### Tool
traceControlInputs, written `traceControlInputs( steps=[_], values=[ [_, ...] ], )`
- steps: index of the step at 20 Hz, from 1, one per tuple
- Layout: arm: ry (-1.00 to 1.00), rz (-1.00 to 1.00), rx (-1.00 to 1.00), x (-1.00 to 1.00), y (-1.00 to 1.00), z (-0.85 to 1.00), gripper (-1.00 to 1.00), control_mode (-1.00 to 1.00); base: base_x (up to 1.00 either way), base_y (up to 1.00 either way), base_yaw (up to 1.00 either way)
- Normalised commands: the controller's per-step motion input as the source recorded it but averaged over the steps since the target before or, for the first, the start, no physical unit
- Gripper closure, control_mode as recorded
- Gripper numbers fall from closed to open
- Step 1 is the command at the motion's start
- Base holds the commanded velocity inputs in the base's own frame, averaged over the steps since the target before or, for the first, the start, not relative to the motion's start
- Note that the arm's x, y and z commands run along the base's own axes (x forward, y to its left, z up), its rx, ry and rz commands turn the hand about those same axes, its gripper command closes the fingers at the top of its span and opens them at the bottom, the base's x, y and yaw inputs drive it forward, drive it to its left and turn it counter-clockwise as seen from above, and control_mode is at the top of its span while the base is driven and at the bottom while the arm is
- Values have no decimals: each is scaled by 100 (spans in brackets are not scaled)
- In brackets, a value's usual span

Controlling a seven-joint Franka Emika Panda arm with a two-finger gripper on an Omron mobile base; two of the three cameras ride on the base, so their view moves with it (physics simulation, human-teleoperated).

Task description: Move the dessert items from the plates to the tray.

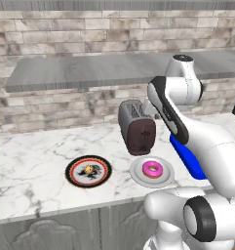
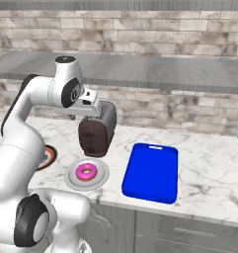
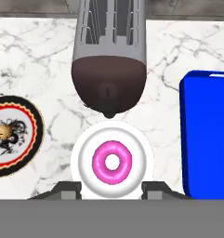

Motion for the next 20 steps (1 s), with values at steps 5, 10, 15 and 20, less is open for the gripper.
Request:
traceControlInputs(
  steps=[5,10,15,20],
  values=[
    [5,0,0,0,0,-11,-100,-100,0,0,0],
    [4,0,0,0,0,-36,-100,-100,0,0,0],
    [11,0,0,0,0,-33,-100,-100,0,0,0],
    [18,0,0,0,0,-22,-100,-100,0,0,0]
  ],
)
